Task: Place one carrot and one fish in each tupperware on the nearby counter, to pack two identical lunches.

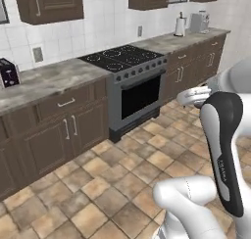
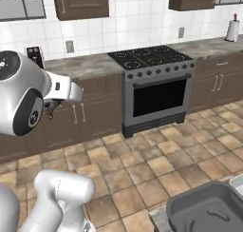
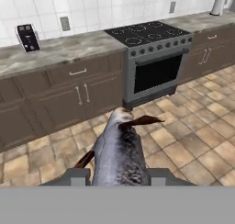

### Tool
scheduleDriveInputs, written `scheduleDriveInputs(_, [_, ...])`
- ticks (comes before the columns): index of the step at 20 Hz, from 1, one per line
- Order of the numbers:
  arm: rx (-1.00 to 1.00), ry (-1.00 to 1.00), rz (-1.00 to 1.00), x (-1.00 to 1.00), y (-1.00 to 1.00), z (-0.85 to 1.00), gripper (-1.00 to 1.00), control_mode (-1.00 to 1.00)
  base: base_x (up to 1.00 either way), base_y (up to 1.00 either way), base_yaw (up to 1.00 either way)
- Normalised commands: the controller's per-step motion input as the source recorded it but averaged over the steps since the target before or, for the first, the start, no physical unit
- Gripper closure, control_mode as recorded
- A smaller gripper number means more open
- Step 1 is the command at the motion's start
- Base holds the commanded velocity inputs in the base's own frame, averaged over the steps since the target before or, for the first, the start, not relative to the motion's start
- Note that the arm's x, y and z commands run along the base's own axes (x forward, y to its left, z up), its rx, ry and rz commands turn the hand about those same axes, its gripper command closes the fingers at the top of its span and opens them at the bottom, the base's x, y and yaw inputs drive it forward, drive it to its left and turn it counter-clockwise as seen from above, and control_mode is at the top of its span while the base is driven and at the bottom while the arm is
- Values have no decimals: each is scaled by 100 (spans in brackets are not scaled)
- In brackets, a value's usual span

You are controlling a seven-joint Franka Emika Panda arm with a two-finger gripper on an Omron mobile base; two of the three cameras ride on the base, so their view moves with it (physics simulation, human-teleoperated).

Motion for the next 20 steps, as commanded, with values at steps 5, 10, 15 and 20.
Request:
scheduleDriveInputs(5, [0, 0, 0, 0, 0, 0, 100, 100, 43, 6, -57])
scheduleDriveInputs(10, [0, 0, 0, 0, 0, 0, 100, 100, 52, 11, -58])
scheduleDriveInputs(15, [0, 0, 0, 0, 0, 0, 100, 100, 62, 22, -59])
scheduleDriveInputs(20, [0, 0, 0, 0, 0, 0, 100, 100, 56, 26, -60])
